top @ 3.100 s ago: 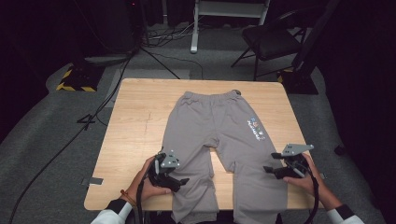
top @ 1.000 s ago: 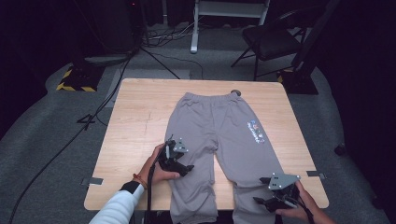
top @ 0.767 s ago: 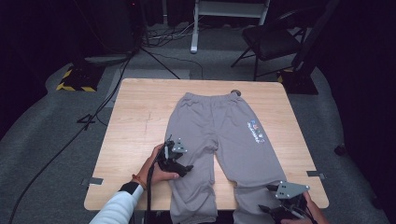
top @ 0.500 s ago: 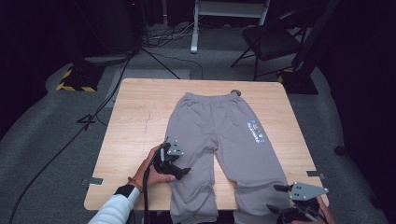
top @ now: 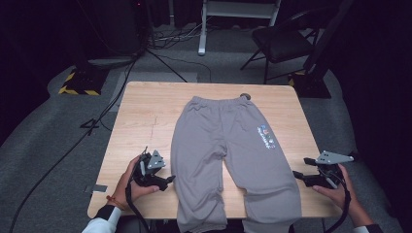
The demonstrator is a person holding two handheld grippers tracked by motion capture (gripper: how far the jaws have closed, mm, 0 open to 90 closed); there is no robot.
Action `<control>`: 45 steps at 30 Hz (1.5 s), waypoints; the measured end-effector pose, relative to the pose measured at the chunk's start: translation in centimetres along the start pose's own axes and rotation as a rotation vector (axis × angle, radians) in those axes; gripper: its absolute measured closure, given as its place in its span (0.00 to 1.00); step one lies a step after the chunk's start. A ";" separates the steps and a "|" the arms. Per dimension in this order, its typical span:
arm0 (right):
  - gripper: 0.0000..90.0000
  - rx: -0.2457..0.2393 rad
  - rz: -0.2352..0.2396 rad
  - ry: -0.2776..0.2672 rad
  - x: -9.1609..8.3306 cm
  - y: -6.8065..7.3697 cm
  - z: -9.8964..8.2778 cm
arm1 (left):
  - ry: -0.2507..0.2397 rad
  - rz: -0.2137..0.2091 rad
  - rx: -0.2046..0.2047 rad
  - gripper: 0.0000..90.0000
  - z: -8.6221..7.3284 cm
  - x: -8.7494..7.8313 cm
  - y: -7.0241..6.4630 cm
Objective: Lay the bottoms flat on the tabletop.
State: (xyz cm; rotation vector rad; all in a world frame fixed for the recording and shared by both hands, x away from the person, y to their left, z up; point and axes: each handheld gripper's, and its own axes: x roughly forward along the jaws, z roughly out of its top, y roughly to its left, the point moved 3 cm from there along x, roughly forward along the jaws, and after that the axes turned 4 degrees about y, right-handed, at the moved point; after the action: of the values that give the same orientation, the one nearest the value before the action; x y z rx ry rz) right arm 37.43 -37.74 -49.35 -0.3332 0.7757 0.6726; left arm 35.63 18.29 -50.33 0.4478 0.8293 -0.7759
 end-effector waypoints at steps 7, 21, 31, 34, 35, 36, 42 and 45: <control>0.26 0.042 -0.019 0.030 1.3 -1.4 -1.7 | 0.016 0.017 -0.039 0.20 -2.4 0.2 1.2; 0.22 0.086 -0.034 -0.018 2.1 -1.7 -2.3 | -0.035 0.000 -0.117 0.18 -4.0 -0.2 1.3; 0.21 0.090 -0.038 -0.017 2.1 -1.7 -2.3 | -0.032 0.000 -0.113 0.18 -4.1 -0.3 1.4; 0.21 0.090 -0.040 -0.017 2.1 -1.7 -2.3 | -0.032 0.000 -0.113 0.18 -4.1 -0.3 1.4; 0.21 0.091 -0.039 -0.017 2.1 -1.7 -2.2 | -0.032 0.000 -0.113 0.18 -4.1 -0.3 1.4; 0.21 0.091 -0.040 -0.017 2.1 -1.7 -2.3 | -0.032 0.001 -0.113 0.18 -4.1 -0.3 1.4; 0.21 0.092 -0.041 -0.016 2.1 -1.7 -2.2 | -0.032 -0.003 -0.115 0.18 -4.1 -0.3 1.4; 0.21 0.092 -0.041 -0.016 2.1 -1.7 -2.2 | -0.032 -0.004 -0.115 0.18 -4.1 -0.3 1.4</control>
State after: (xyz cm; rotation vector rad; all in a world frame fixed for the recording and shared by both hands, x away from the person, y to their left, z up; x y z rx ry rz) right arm 38.45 -39.20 -52.36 -0.2589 0.7799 0.5986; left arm 34.55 21.91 -52.54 0.3304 0.8404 -0.7330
